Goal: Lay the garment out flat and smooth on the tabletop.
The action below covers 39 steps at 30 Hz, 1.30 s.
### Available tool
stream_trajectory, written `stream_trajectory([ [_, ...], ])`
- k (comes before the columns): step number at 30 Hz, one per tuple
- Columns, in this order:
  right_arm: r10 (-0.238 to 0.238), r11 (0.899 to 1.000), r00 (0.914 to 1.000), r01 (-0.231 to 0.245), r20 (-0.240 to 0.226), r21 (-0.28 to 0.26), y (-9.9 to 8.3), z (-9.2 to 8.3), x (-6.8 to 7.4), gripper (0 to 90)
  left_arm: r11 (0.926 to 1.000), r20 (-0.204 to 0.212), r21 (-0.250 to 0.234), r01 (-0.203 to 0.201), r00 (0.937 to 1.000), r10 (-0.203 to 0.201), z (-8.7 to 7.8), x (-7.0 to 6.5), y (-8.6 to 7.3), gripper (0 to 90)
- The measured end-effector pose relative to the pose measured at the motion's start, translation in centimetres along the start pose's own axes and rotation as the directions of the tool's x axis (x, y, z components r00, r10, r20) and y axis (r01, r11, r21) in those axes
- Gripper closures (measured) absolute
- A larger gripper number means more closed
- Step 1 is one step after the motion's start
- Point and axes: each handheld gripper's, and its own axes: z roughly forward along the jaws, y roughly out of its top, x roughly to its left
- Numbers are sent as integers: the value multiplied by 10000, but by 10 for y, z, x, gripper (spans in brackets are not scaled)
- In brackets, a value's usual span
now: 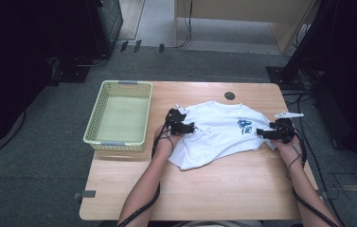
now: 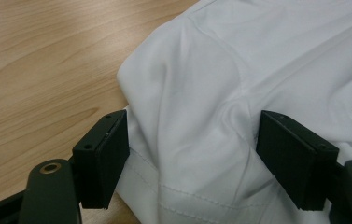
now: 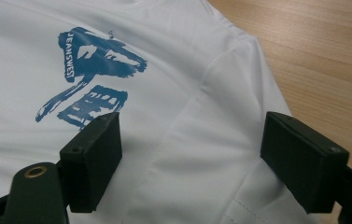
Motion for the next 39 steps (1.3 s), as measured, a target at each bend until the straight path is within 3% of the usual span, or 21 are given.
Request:
stream_trajectory([
  [8, -57, 10000, 9993, 57, 373, 10, 6, 5, -7, 202, 10000, -37, -44, 24, 10000, -24, -3, 4, -3, 259],
  [19, 213, 9998, 9973, -209, 696, -56, 11, 12, -19, 160, 9999, -104, -90, 106, 9999, -107, -6, 7, -6, 259],
  [32, -95, 9996, 9970, 116, 773, -259, 0, 7, -8, 159, 9997, -213, 191, 134, 9997, -130, -18, 3, -14, 258],
  [39, -156, 9991, 9975, 182, 694, -370, -7, 2, -2, 159, 9998, -292, -1, 214, 9993, -214, -26, -1, -24, 258],
])
